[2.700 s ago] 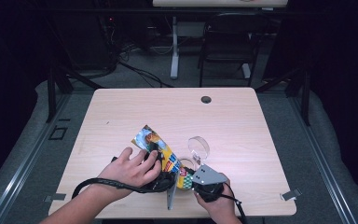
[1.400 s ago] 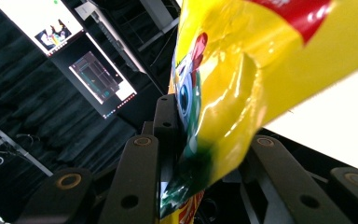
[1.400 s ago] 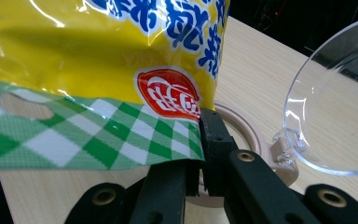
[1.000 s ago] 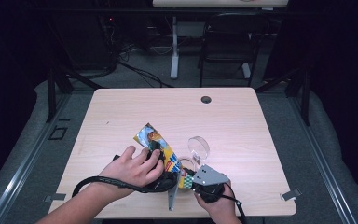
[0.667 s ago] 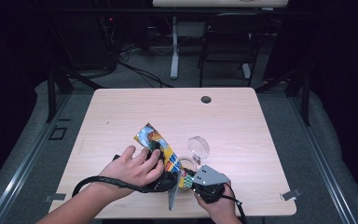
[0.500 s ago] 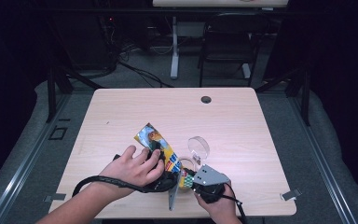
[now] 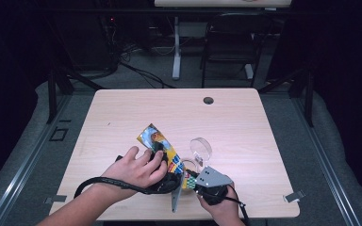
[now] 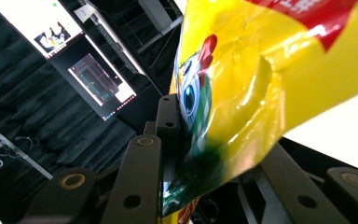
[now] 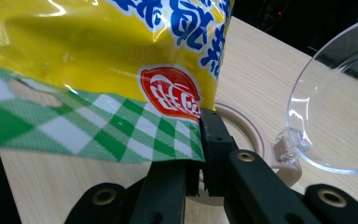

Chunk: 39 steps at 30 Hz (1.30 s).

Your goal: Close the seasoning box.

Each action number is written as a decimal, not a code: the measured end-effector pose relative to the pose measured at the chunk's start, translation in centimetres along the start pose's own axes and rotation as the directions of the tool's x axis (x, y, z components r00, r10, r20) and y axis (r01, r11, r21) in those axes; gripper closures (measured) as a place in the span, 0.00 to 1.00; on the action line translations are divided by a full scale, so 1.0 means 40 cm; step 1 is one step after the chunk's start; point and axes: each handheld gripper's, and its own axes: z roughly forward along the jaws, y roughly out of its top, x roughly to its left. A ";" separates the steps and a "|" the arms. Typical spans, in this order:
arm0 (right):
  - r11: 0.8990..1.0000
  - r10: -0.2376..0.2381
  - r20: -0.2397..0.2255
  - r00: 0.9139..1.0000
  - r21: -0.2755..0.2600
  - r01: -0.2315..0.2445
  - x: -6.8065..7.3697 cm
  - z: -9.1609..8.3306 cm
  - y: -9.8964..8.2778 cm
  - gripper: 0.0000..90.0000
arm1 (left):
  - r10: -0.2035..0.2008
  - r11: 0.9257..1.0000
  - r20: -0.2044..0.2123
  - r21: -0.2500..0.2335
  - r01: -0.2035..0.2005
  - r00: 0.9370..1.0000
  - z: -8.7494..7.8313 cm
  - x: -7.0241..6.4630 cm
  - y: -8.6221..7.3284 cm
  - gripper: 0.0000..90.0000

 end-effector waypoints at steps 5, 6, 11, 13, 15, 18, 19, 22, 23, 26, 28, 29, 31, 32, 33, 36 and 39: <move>1.000 -0.001 0.000 1.000 0.004 0.001 0.000 0.000 -0.001 0.97 | 0.002 1.000 0.005 -0.002 -0.002 1.000 0.001 0.001 0.001 0.84; 1.000 -0.001 0.000 1.000 0.004 0.001 0.000 0.000 -0.001 0.97 | 0.002 1.000 0.005 -0.002 -0.002 1.000 0.001 0.001 0.001 0.84; 1.000 0.000 0.003 1.000 0.004 0.000 0.000 -0.001 -0.002 0.97 | 0.004 1.000 0.001 -0.002 -0.004 1.000 0.001 0.002 0.003 0.84; 1.000 0.000 0.001 1.000 0.001 0.000 0.001 -0.001 -0.002 0.97 | 0.003 1.000 0.000 -0.004 -0.003 1.000 0.000 0.003 0.003 0.84; 1.000 -0.001 -0.003 1.000 0.000 0.001 0.001 -0.001 -0.003 0.97 | 0.005 1.000 -0.003 -0.003 -0.005 1.000 0.000 0.003 0.003 0.84; 1.000 0.000 -0.002 1.000 -0.001 0.000 0.001 -0.001 -0.002 0.97 | 0.007 1.000 -0.006 -0.003 -0.007 1.000 -0.001 0.003 0.003 0.84; 1.000 0.000 -0.001 1.000 -0.002 0.000 0.002 -0.001 -0.002 0.97 | 0.009 1.000 -0.009 -0.002 -0.009 1.000 -0.001 0.004 0.003 0.84; 1.000 0.002 0.002 1.000 0.000 -0.002 0.001 -0.002 -0.002 0.97 | 0.013 1.000 -0.010 -0.001 -0.013 1.000 -0.001 0.003 0.005 0.84; 1.000 0.002 0.001 1.000 0.001 -0.002 0.001 -0.001 -0.002 0.97 | 0.015 1.000 -0.009 -0.001 -0.015 1.000 -0.001 0.003 0.006 0.84; 1.000 0.003 -0.005 1.000 0.001 -0.003 0.001 0.000 -0.003 0.97 | 0.017 1.000 -0.004 0.001 -0.017 1.000 -0.002 0.004 0.006 0.84; 1.000 0.002 -0.005 1.000 0.001 -0.002 0.001 0.000 -0.003 0.97 | 0.018 1.000 -0.005 0.001 -0.018 1.000 -0.004 0.004 0.006 0.84; 1.000 0.003 -0.006 1.000 -0.001 -0.003 0.001 0.000 -0.003 0.97 | 0.017 1.000 -0.005 0.000 -0.017 1.000 -0.004 0.004 0.005 0.84; 1.000 -0.001 -0.003 1.000 0.000 0.001 0.001 0.001 -0.003 0.97 | 0.019 1.000 -0.004 0.000 -0.019 1.000 -0.005 0.005 0.006 0.85; 1.000 -0.001 -0.003 1.000 0.000 0.001 0.001 0.001 -0.003 0.97 | 0.019 1.000 -0.004 0.000 -0.019 1.000 -0.005 0.005 0.006 0.85; 1.000 -0.003 -0.005 1.000 0.000 0.003 0.001 0.001 -0.003 0.97 | 0.021 1.000 -0.005 -0.001 -0.021 1.000 -0.005 0.005 0.006 0.85; 1.000 -0.005 -0.005 1.000 0.004 0.005 0.002 0.003 -0.004 0.97 | 0.024 1.000 -0.003 0.000 -0.024 1.000 -0.006 0.005 0.008 0.85; 1.000 -0.005 -0.004 1.000 0.004 0.005 0.000 0.004 -0.007 0.97 | 0.020 1.000 -0.018 -0.010 -0.021 1.000 -0.005 0.002 0.011 0.85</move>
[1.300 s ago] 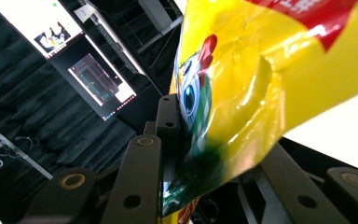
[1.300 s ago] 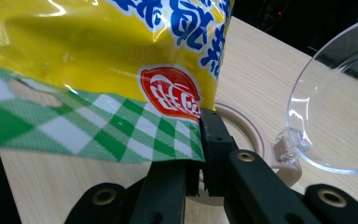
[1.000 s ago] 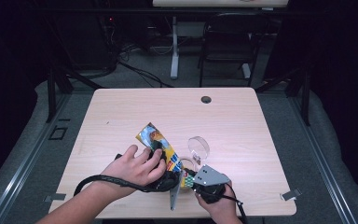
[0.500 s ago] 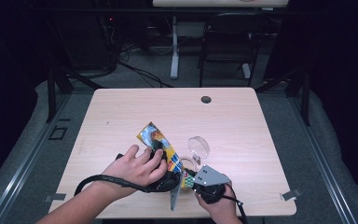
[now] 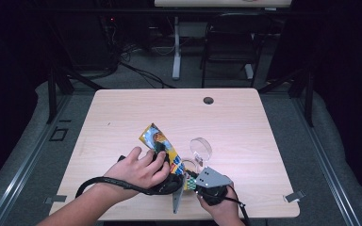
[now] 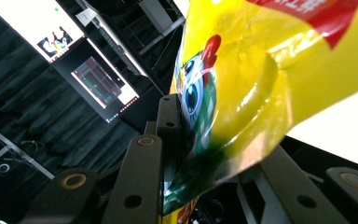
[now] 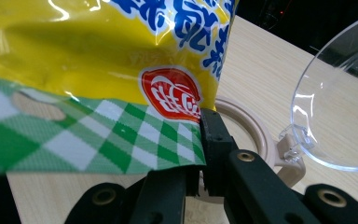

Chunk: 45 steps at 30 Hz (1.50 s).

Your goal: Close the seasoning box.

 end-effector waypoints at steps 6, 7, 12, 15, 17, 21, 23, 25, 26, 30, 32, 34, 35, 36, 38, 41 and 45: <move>1.000 0.002 0.002 1.000 0.004 -0.002 -0.004 0.001 -0.002 0.98 | 0.007 1.000 0.014 0.002 -0.007 1.000 -0.002 0.003 0.003 0.85; 1.000 0.002 0.002 1.000 0.003 -0.002 -0.004 0.001 -0.002 0.98 | 0.006 1.000 0.012 0.002 -0.006 1.000 -0.003 0.004 0.003 0.85; 1.000 0.013 -0.006 1.000 0.002 -0.013 -0.005 0.001 -0.003 0.98 | 0.019 1.000 0.003 0.005 -0.019 1.000 -0.005 0.007 0.005 0.86; 1.000 0.021 -0.014 1.000 0.000 -0.021 -0.007 0.000 -0.003 0.98 | 0.024 1.000 0.019 0.010 -0.025 1.000 -0.006 0.011 0.006 0.86; 1.000 0.018 -0.010 1.000 0.000 -0.018 -0.008 -0.001 -0.003 0.98 | 0.024 1.000 0.020 0.007 -0.024 1.000 -0.006 0.013 0.006 0.86; 1.000 0.016 -0.010 1.000 0.001 -0.016 -0.008 -0.001 -0.003 0.98 | 0.021 1.000 0.019 0.006 -0.021 1.000 -0.006 0.013 0.007 0.87; 1.000 0.017 -0.010 1.000 -0.003 -0.017 -0.006 -0.001 -0.002 0.98 | 0.013 1.000 0.015 0.001 -0.013 1.000 -0.006 0.013 0.006 0.87; 1.000 0.019 -0.010 1.000 -0.006 -0.019 -0.006 0.000 -0.002 0.98 | 0.011 1.000 0.013 0.000 -0.011 1.000 -0.006 0.014 0.005 0.87; 1.000 0.017 -0.009 1.000 -0.005 -0.017 -0.006 -0.001 -0.001 0.98 | 0.014 1.000 0.014 0.002 -0.014 1.000 -0.007 0.015 0.005 0.87; 1.000 0.014 -0.009 1.000 -0.007 -0.014 -0.005 -0.001 -0.001 0.98 | 0.017 1.000 0.013 0.003 -0.017 1.000 -0.009 0.015 0.006 0.87; 1.000 0.013 -0.007 1.000 -0.006 -0.013 -0.006 -0.003 0.000 0.98 | 0.017 1.000 0.002 0.002 -0.017 1.000 -0.009 0.015 0.005 0.87; 1.000 0.009 -0.006 1.000 -0.005 -0.009 -0.006 -0.004 0.001 0.98 | 0.023 1.000 0.002 0.006 -0.023 1.000 -0.010 0.017 0.005 0.87; 1.000 0.010 -0.007 1.000 -0.008 -0.010 -0.006 -0.004 0.001 0.98 | 0.022 1.000 0.000 0.005 -0.022 1.000 -0.010 0.017 0.005 0.87; 1.000 0.013 -0.008 1.000 -0.011 -0.013 -0.005 -0.003 0.001 0.98 | 0.021 1.000 0.013 0.008 -0.021 1.000 -0.012 0.019 0.005 0.87; 1.000 0.014 -0.008 1.000 -0.013 -0.014 -0.005 -0.004 0.001 0.98 | 0.017 1.000 0.009 0.004 -0.017 1.000 -0.012 0.020 0.005 0.87; 1.000 0.015 -0.009 1.000 -0.016 -0.015 -0.006 -0.004 0.002 0.98 | 0.020 1.000 0.008 0.007 -0.020 1.000 -0.013 0.022 0.005 0.87; 1.000 0.011 -0.010 1.000 -0.013 -0.011 -0.005 -0.006 0.003 0.98 | 0.022 1.000 0.007 0.004 -0.022 1.000 -0.014 0.024 0.005 0.87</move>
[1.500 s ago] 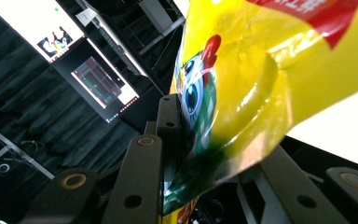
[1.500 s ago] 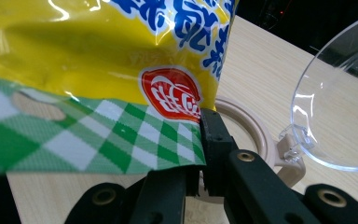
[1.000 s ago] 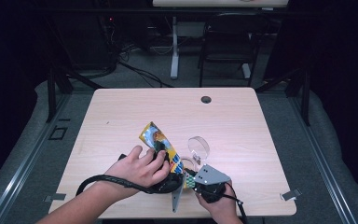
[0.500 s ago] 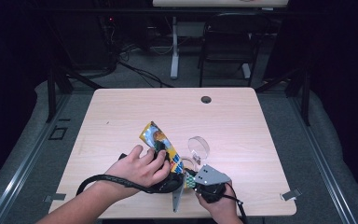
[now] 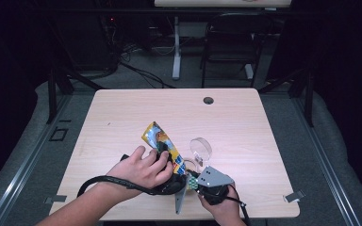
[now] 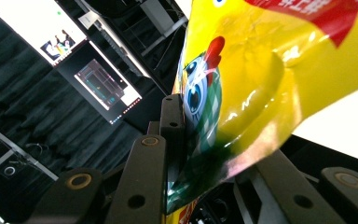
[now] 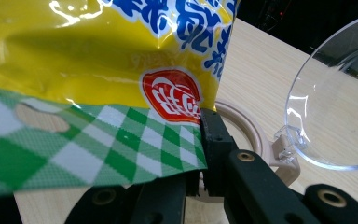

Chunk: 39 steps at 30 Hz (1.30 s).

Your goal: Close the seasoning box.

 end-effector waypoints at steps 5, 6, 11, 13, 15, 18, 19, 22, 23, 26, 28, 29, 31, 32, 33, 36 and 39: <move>1.000 0.003 0.006 1.000 0.007 -0.003 -0.002 0.001 -0.002 0.98 | 0.006 1.000 0.006 -0.003 -0.006 1.000 0.001 -0.003 0.002 0.89; 1.000 0.003 0.006 1.000 0.007 -0.003 -0.002 0.001 -0.002 0.98 | 0.009 1.000 0.010 -0.001 -0.009 1.000 0.002 -0.004 0.003 0.89; 1.000 -0.002 0.014 1.000 0.020 0.002 -0.004 0.005 -0.005 0.98 | 0.017 1.000 0.023 -0.001 -0.017 1.000 0.002 -0.007 0.006 0.92; 1.000 0.002 0.011 1.000 0.018 -0.002 -0.004 0.005 -0.005 0.98 | 0.026 1.000 0.025 0.000 -0.026 0.999 0.002 -0.006 0.007 0.92; 1.000 0.003 0.012 1.000 0.021 -0.003 -0.004 0.007 -0.005 0.98 | 0.027 1.000 0.026 0.002 -0.028 0.999 0.001 -0.006 0.007 0.92; 1.000 0.011 0.016 1.000 0.019 -0.011 -0.003 0.012 -0.006 0.98 | 0.023 1.000 0.024 -0.003 -0.023 0.999 0.002 -0.008 0.009 0.92; 1.000 0.012 0.018 1.000 0.024 -0.013 -0.003 0.012 -0.006 0.98 | 0.026 1.000 0.029 -0.001 -0.026 0.999 0.002 -0.009 0.009 0.92; 0.999 0.014 0.017 1.000 0.030 -0.014 -0.004 0.015 -0.007 0.98 | 0.023 1.000 0.035 -0.003 -0.023 0.999 0.003 -0.007 0.007 0.92; 1.000 0.015 0.014 1.000 0.025 -0.016 -0.004 0.016 -0.007 0.98 | 0.022 1.000 0.035 -0.005 -0.021 0.999 0.003 -0.007 0.006 0.92; 0.999 0.019 0.008 1.000 0.028 -0.019 -0.004 0.013 -0.006 0.98 | 0.013 1.000 0.047 -0.010 -0.012 0.999 0.003 -0.004 0.002 0.92; 0.999 0.028 -0.004 1.000 0.024 -0.028 -0.004 0.010 -0.004 0.98 | 0.007 1.000 0.053 -0.017 -0.006 0.999 0.003 -0.002 -0.002 0.92; 0.999 0.028 -0.009 1.000 0.023 -0.028 -0.004 0.008 -0.004 0.98 | 0.001 1.000 0.054 -0.024 0.000 0.999 0.004 -0.003 -0.004 0.92; 0.999 0.027 -0.009 1.000 0.022 -0.027 -0.003 0.006 -0.002 0.98 | 0.005 1.000 0.055 -0.020 -0.004 0.998 0.003 -0.002 -0.007 0.92; 0.999 0.026 -0.010 1.000 0.022 -0.026 -0.002 0.005 -0.001 0.98 | 0.004 1.000 0.056 -0.019 -0.003 0.998 0.002 -0.001 -0.008 0.91; 0.999 0.029 -0.011 1.000 0.017 -0.029 -0.001 0.005 0.000 0.98 | 0.003 1.000 0.055 -0.018 -0.002 0.998 0.001 0.000 -0.010 0.91; 0.999 0.032 -0.018 0.999 0.012 -0.032 -0.002 -0.001 0.003 0.98 | 0.001 1.000 0.048 -0.023 0.000 0.999 -0.002 0.005 -0.014 0.91; 0.999 0.035 -0.023 0.999 0.006 -0.035 -0.003 -0.004 0.005 0.98 | 0.003 1.000 0.048 -0.023 -0.002 0.999 -0.004 0.009 -0.015 0.91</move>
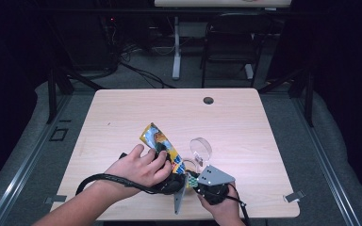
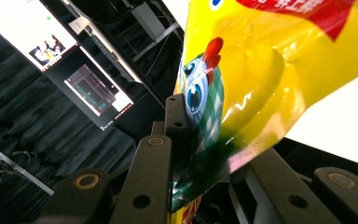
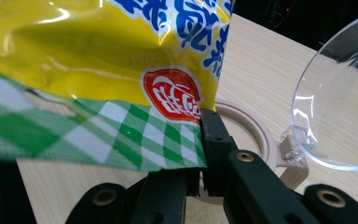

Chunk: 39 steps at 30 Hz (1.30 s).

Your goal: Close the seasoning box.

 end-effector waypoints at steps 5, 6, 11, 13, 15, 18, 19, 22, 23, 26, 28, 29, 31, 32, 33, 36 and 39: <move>1.000 0.002 0.010 1.000 -0.008 -0.002 -0.004 -0.007 0.002 0.98 | -0.005 1.000 0.005 -0.006 0.006 1.000 0.001 0.003 -0.002 0.92; 1.000 0.004 0.008 1.000 -0.009 -0.004 -0.006 -0.009 0.002 0.98 | -0.004 1.000 0.005 -0.004 0.004 1.000 0.001 0.004 -0.002 0.92; 1.000 0.005 0.017 1.000 -0.011 -0.004 -0.006 -0.012 0.003 0.98 | -0.009 1.000 0.004 -0.005 0.009 1.000 0.002 0.007 -0.001 0.92; 1.000 0.004 0.018 1.000 -0.014 -0.004 -0.006 -0.012 0.004 0.98 | -0.008 1.000 0.006 -0.003 0.008 1.000 0.003 0.007 -0.001 0.92; 1.000 0.006 0.015 1.000 -0.016 -0.006 -0.006 -0.013 0.004 0.98 | -0.009 1.000 0.007 -0.002 0.009 1.000 0.002 0.007 -0.001 0.92; 1.000 0.005 0.016 1.000 -0.015 -0.005 -0.007 -0.014 0.005 0.98 | -0.007 1.000 0.004 0.000 0.007 1.000 0.002 0.009 0.000 0.92; 1.000 0.005 0.016 1.000 -0.015 -0.005 -0.007 -0.014 0.005 0.98 | -0.007 1.000 -0.008 -0.001 0.007 1.000 0.003 0.008 0.000 0.92; 1.000 0.007 0.018 1.000 -0.014 -0.007 -0.009 -0.015 0.005 0.98 | -0.005 1.000 -0.003 0.002 0.005 1.000 0.003 0.012 0.003 0.91; 1.000 0.007 0.017 1.000 -0.013 -0.006 -0.009 -0.015 0.005 0.98 | -0.006 1.000 -0.003 0.002 0.006 1.000 0.003 0.012 0.004 0.91; 1.000 0.013 0.013 1.000 -0.012 -0.013 -0.010 -0.014 0.004 0.98 | -0.005 1.000 -0.003 0.003 0.005 1.000 0.005 0.013 0.005 0.91; 1.000 0.012 0.011 1.000 -0.011 -0.012 -0.009 -0.014 0.004 0.98 | -0.002 1.000 -0.003 0.005 0.002 1.000 0.005 0.013 0.005 0.91; 1.000 0.012 0.011 1.000 -0.011 -0.012 -0.009 -0.014 0.004 0.98 | -0.002 1.000 -0.003 0.006 0.002 1.000 0.005 0.013 0.005 0.91; 1.000 0.011 0.011 1.000 -0.011 -0.011 -0.010 -0.014 0.004 0.98 | -0.001 1.000 -0.014 0.004 0.001 1.000 0.006 0.012 0.005 0.91; 1.000 0.012 0.015 1.000 -0.011 -0.012 -0.010 -0.015 0.005 0.98 | 0.002 1.000 -0.002 0.011 -0.002 1.000 0.004 0.014 0.006 0.91; 1.000 0.014 0.014 1.000 -0.014 -0.014 -0.011 -0.014 0.004 0.98 | -0.001 1.000 -0.006 0.008 0.001 1.000 0.005 0.013 0.006 0.91; 1.000 0.017 0.018 1.000 -0.013 -0.017 -0.013 -0.013 0.004 0.98 | -0.006 1.000 -0.006 0.007 0.006 1.000 0.007 0.012 0.008 0.91; 1.000 0.012 0.018 1.000 -0.011 -0.012 -0.013 -0.010 0.003 0.98 | -0.006 1.000 -0.011 0.005 0.006 1.000 0.009 0.011 0.008 0.92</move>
